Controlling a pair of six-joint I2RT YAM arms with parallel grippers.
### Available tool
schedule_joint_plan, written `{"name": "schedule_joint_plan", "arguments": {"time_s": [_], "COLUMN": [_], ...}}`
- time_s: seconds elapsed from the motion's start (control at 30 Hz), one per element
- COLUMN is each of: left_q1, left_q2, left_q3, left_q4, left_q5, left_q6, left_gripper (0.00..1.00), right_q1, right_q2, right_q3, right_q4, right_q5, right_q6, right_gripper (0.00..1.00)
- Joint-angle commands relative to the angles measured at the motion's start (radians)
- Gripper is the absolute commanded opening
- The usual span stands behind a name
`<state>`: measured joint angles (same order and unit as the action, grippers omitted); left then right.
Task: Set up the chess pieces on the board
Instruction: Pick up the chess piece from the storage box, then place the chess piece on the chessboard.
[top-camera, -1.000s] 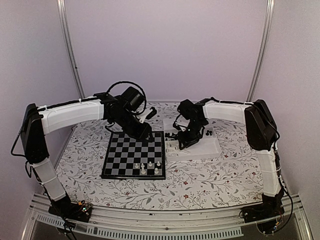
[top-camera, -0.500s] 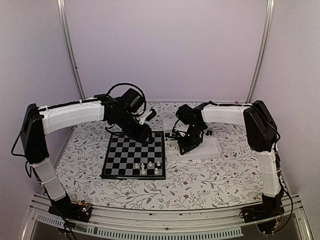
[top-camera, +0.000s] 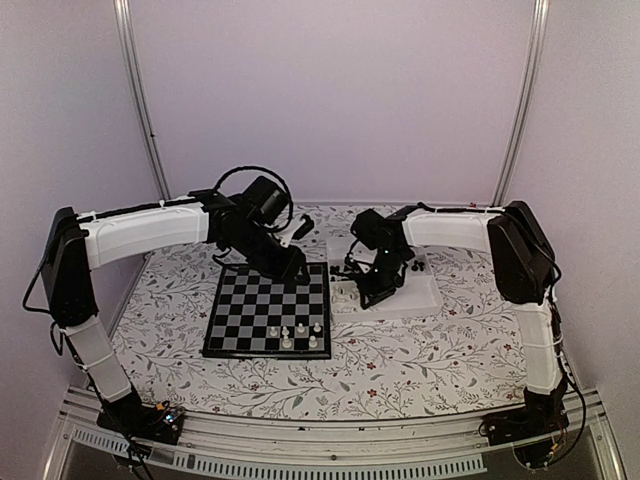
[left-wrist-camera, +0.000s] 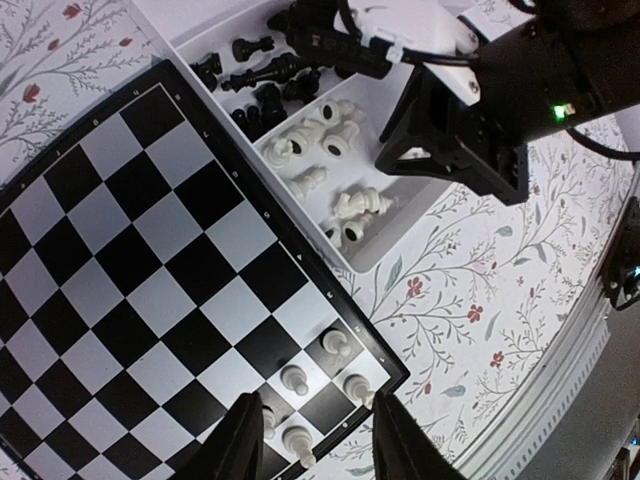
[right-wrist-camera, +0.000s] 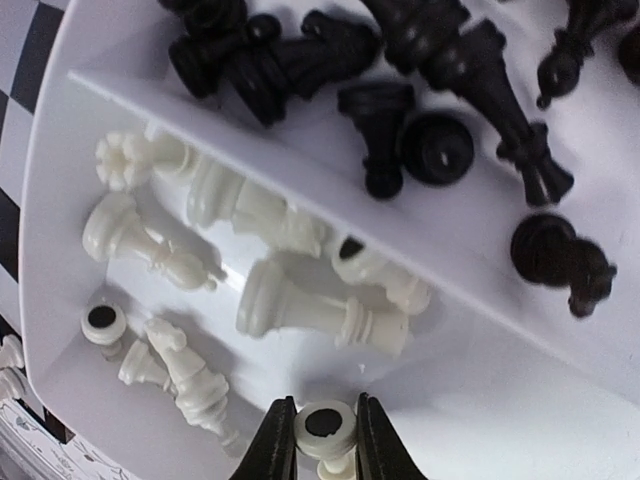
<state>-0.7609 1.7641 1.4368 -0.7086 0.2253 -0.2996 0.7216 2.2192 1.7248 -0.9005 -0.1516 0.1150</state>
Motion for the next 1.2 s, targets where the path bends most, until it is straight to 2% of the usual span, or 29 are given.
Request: {"name": "schedule_joint_plan", "arguments": {"time_s": [0.0,0.1,0.2,0.37,0.43,0.63,0.87,1.17], "left_q1": [-0.001,-0.007,-0.02,-0.056,-0.066,-0.078,-0.094,-0.094], "left_q2": [-0.013,-0.047,-0.119,-0.267,-0.283,-0.163,-0.068,-0.019], "left_q3": [0.0,-0.05,-0.137,-0.306,-0.349,-0.252,-0.194,-0.209], "left_q4": [0.113,0.249,0.45,0.903,1.029,1.106,1.184,1.245], "left_q5": [-0.011,-0.082,-0.155,-0.215,-0.222,-0.222,-0.222,-0.191], "left_q6": [-0.039,-0.06,-0.066,0.045,0.099,0.167,0.126,0.079], "left_gripper": [0.4,0.4,0.4,0.4,0.41,0.41,0.43,0.45], "right_q1": [-0.004,-0.037,-0.092,-0.18,-0.193,-0.195,-0.195,-0.195], "right_q2": [-0.134,-0.22,-0.296,-0.402,-0.414,-0.404,-0.428,-0.406], "right_q3": [-0.027,0.009,0.004,-0.085,-0.076,-0.078,-0.186,-0.193], "right_q4": [-0.033,-0.023,0.074,0.427,0.514,0.747,0.973,1.023], "right_q5": [-0.013,-0.052,-0.165,-0.407,-0.453,-0.524,-0.571,-0.639], "right_q6": [0.07,0.117,0.21,0.459,0.531,0.618,0.726,0.745], "right_gripper": [0.11,0.04,0.02,0.0,0.0,0.0,0.0,0.0]}}
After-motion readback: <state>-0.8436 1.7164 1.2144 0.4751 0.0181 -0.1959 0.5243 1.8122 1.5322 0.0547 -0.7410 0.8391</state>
